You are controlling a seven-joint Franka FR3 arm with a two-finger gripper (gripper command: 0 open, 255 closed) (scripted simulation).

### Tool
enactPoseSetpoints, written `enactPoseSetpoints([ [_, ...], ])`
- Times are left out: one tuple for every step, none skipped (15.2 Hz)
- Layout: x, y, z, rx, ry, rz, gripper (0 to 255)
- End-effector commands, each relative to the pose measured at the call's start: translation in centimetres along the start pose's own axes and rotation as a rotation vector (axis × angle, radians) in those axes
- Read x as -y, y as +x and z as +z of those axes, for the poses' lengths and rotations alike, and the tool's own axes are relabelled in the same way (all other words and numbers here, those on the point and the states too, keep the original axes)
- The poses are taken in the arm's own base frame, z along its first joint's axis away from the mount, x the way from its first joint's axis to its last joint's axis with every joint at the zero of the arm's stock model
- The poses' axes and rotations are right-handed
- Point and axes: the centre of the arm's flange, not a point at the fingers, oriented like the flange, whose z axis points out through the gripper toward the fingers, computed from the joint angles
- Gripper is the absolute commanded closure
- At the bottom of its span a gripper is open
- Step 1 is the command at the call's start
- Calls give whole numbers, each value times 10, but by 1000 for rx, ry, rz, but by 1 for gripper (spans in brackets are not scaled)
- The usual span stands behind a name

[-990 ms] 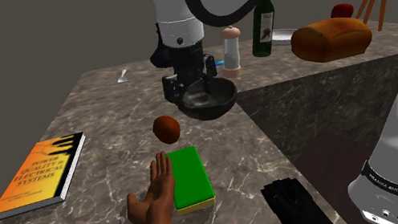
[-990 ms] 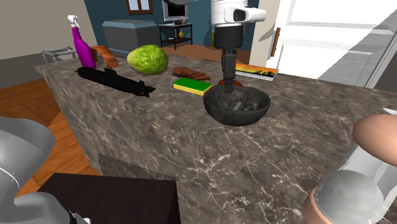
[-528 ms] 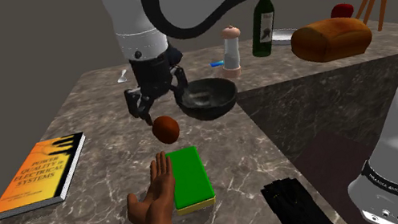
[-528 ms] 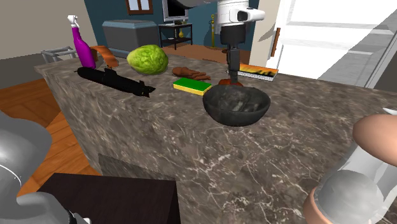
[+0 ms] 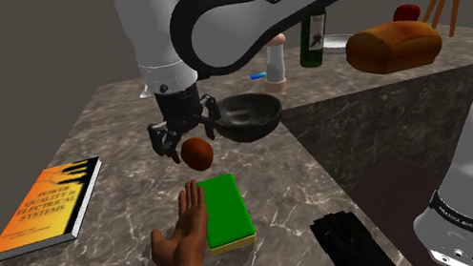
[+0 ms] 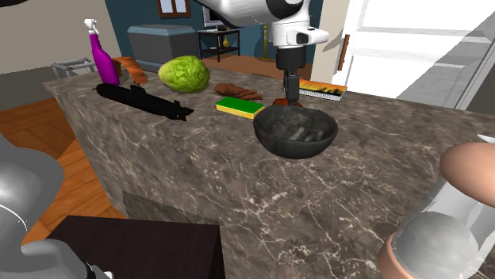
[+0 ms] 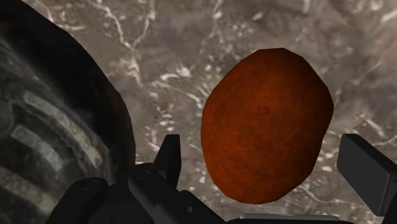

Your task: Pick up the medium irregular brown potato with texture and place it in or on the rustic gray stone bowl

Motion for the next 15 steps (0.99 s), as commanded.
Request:
enactPoseSetpoints([
  [0, 1, 7, 4, -4, 2, 0],
  [0, 1, 7, 4, -4, 2, 0],
  [0, 1, 7, 4, -4, 2, 0],
  [0, 1, 7, 4, -4, 2, 0],
  [0, 1, 7, 4, -4, 2, 0],
  [0, 1, 7, 4, -4, 2, 0],
  [0, 1, 7, 4, -4, 2, 0],
  [0, 1, 6, 4, -4, 2, 255],
  [0, 1, 6, 4, -4, 2, 255],
  [1, 1, 6, 4, -4, 2, 255],
  [0, 1, 6, 3, -4, 2, 255],
  [0, 1, 6, 3, -4, 2, 255],
  [0, 1, 6, 3, -4, 2, 255],
  [1, 1, 6, 3, -4, 2, 255],
  [1, 1, 6, 3, -4, 2, 255],
])
